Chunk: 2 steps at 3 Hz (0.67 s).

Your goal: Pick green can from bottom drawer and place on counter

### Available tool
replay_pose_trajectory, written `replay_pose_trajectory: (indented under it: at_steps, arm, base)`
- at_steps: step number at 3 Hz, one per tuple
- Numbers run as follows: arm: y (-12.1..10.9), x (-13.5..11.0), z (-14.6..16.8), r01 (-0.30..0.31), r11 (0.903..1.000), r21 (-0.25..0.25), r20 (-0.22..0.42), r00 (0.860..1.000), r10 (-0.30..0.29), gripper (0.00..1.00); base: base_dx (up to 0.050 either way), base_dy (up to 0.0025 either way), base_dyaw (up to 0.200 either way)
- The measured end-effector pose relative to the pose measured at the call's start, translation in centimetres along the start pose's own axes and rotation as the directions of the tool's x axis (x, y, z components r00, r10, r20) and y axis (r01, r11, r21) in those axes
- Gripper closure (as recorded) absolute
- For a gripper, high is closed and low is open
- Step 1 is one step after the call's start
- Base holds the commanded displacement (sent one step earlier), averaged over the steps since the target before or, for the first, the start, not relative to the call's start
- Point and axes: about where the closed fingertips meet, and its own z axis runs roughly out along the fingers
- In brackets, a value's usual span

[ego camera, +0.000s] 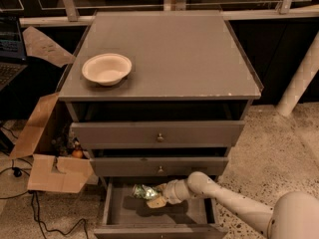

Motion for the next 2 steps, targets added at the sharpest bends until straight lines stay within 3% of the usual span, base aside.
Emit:
replay_pose_trajectory:
  at_steps: [1, 2]
  arm:
    - [1.6, -0.3, -0.3, -0.003, 1.0, -0.009, -0.008, 1.0, 0.002, 1.0]
    - [3.8, -1.2, -1.7, 0.006, 0.9999, 0.012, 0.009, 1.0, -0.006, 1.0]
  base:
    - [0.0, 0.0, 0.0]
    - [0.0, 0.0, 0.0]
